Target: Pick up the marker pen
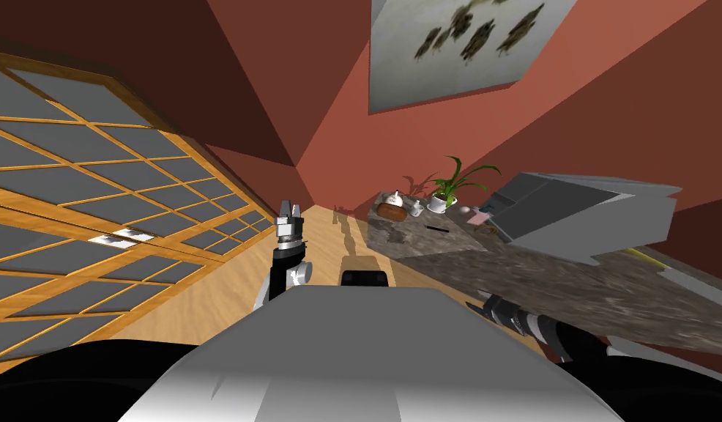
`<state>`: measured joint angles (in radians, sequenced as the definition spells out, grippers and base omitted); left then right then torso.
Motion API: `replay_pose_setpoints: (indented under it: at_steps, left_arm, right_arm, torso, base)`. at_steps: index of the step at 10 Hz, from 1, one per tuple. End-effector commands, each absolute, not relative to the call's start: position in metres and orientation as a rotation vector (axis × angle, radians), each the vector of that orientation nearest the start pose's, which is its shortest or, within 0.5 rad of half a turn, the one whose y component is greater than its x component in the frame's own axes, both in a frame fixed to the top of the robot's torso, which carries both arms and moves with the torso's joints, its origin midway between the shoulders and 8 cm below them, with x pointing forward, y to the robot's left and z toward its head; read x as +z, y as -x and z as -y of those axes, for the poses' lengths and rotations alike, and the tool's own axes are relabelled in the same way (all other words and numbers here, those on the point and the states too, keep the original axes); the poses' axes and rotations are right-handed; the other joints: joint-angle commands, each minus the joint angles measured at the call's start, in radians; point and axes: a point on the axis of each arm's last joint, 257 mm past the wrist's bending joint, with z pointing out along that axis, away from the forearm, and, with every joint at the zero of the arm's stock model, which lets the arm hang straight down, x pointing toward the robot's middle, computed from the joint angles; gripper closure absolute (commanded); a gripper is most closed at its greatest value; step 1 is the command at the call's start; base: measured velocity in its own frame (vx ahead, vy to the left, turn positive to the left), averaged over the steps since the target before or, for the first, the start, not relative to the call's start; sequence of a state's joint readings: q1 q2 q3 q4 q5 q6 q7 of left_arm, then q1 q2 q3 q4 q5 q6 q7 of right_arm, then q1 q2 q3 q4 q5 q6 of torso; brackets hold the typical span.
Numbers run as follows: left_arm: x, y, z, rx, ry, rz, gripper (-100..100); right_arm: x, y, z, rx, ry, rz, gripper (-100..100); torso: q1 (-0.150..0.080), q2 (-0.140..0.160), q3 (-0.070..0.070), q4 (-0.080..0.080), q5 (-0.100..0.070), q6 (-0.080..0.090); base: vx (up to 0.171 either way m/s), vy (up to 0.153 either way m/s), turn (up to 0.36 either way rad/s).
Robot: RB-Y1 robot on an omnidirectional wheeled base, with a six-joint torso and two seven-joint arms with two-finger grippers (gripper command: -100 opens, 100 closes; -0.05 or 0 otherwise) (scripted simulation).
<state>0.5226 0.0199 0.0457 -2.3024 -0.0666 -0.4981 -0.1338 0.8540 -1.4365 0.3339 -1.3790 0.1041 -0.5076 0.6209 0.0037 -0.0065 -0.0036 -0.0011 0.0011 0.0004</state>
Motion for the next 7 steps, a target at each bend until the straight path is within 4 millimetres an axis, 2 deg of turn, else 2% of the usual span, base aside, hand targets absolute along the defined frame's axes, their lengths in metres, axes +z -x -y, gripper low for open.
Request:
replay_pose_setpoints:
  at_steps: [1, 3, 4, 6, 7]
  left_arm:
    - [0.027, -0.337, -0.285, -1.083, 0.542, -0.695, 0]
    - [0.027, -0.337, -0.285, -1.083, 0.542, -0.695, 0]
    - [0.027, -0.337, -0.285, -1.083, 0.542, -0.695, 0]
    - [0.027, -0.337, -0.285, -1.083, 0.542, -0.695, 0]
    - [0.027, -0.337, -0.285, -1.083, 0.542, -0.695, 0]
  right_arm:
    - [-0.386, -0.082, 0.589, -0.013, 0.683, -2.641, -100]
    - [-0.376, -0.054, 0.629, -0.119, 0.826, -2.711, -100]
    - [-0.375, -0.055, 0.630, -0.123, 0.844, -2.707, -100]
    - [-0.361, -0.033, 0.664, -0.215, 0.993, -2.755, -100]
    - [-0.354, -0.024, 0.678, -0.253, 1.066, -2.771, -100]
  torso:
    - [0.000, 0.000, 0.000, 0.000, 0.000, 0.000]
    - [0.001, -0.002, -0.001, -0.001, 0.000, -0.001]
    - [0.000, -0.005, -0.003, -0.001, 0.000, -0.001]
    - [0.000, -0.001, -0.001, 0.000, 0.000, 0.000]
    - [0.000, -0.002, -0.001, 0.000, 0.000, -0.001]
  base:
    - [0.116, 0.071, 0.146]
    - [0.173, 0.083, 0.271]
    - [0.135, 0.050, 0.104]
    - [0.134, 0.056, 0.182]
    - [0.229, 0.077, 0.255]
